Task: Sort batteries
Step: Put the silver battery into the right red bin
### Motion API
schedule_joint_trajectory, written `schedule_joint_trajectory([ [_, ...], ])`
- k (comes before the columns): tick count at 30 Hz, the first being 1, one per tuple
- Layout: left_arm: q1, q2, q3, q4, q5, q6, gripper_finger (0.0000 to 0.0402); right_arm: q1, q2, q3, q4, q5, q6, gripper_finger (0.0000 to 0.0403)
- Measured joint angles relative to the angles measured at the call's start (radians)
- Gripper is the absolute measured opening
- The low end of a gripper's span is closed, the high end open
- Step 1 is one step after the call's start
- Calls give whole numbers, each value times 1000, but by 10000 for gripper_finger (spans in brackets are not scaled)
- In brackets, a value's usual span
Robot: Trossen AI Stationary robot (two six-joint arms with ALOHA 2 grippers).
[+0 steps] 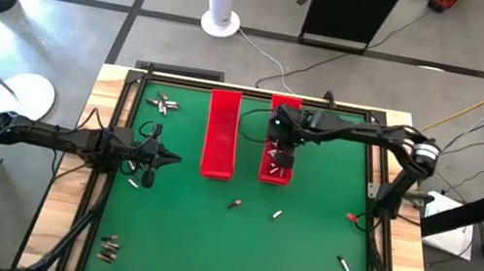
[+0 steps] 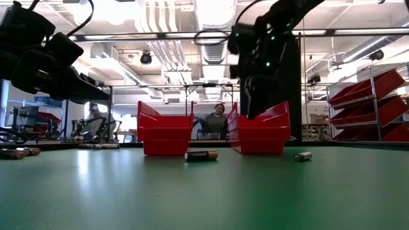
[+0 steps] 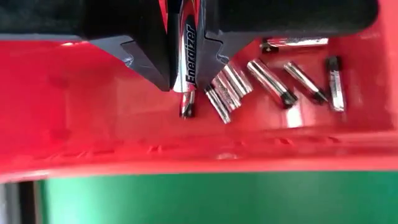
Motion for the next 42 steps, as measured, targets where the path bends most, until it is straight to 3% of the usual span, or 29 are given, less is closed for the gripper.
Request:
schedule_joint_trajectory([
  [9,0,0,0,0,0,0,0,-15,97,103,-41,-5,-1,51],
  [42,0,0,0,0,0,0,0,-125,255,92,55,-55,-128,52],
])
